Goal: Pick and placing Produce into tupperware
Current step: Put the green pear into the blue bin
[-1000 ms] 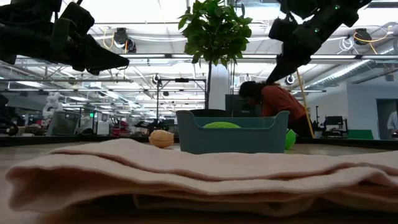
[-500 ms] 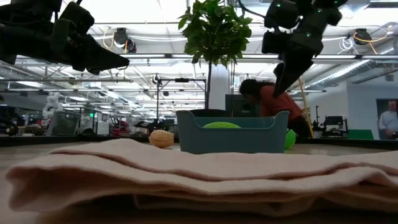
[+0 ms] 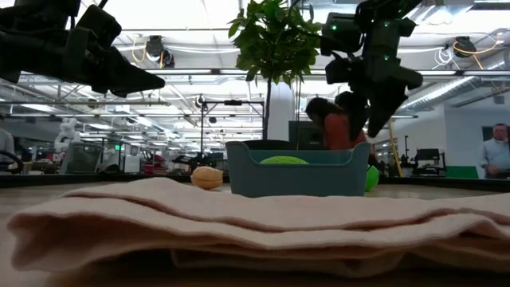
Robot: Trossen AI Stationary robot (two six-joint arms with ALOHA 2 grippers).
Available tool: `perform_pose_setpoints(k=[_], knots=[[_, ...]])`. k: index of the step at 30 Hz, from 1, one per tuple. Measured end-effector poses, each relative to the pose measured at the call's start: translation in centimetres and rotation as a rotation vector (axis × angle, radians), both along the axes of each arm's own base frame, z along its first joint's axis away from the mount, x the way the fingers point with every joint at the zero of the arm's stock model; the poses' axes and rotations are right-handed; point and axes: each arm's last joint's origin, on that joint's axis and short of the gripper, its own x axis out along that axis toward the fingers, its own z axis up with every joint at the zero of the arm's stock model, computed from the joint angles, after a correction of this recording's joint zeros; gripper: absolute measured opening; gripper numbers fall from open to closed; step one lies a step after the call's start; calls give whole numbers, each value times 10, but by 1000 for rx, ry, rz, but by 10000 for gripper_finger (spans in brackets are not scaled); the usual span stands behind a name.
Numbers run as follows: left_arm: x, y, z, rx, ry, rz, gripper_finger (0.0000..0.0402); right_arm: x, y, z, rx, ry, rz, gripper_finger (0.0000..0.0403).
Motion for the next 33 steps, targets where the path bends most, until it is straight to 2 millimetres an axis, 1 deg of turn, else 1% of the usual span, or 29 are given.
perform_pose_setpoints(k=[5,9,13,22,24,30,33], knots=[[0,0,-2,-2,22,0,33,2,10,-4,-55,55,178,284],[-1,0,-4,-5,41,1,33,4,17,-4,-82,45,296,284],[-1,0,-5,-10,45,1,33,6,17,-5,-96,27,306,287],[-1,0,-5,-14,45,1,33,7,17,-20,-132,-17,353,340],[-1,0,-5,-13,46,1,33,7,17,-22,-174,-15,344,344],[-1,0,-5,-10,47,0,33,3,19,-32,-172,-4,351,345],[-1,0,-5,-10,48,0,33,4,19,-32,-166,-9,326,346]])
